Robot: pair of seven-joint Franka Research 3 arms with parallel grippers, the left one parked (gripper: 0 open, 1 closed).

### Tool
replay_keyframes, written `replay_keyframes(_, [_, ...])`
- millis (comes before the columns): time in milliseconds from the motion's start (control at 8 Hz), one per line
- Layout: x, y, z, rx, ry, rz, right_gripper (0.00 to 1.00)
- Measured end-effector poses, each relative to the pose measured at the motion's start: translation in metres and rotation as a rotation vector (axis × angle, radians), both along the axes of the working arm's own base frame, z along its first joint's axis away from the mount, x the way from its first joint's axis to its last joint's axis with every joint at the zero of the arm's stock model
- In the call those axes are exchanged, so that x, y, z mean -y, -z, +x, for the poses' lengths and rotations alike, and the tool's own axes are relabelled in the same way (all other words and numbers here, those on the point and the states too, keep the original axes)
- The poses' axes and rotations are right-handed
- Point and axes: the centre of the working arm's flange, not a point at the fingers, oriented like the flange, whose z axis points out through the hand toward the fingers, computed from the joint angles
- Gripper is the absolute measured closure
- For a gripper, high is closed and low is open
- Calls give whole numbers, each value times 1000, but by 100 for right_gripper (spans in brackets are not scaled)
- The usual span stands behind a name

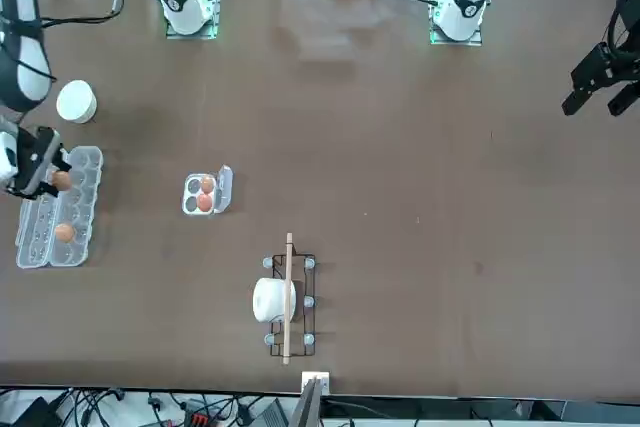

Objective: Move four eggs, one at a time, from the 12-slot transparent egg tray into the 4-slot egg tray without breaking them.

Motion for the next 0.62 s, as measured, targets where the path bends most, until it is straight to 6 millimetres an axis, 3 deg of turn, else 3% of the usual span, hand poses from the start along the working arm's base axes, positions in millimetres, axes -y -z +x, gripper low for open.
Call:
replay_keyframes(375, [-98,7,11,-14,172,8,42])
replay_keyframes(625, [-146,12,10,-19,262,15,42])
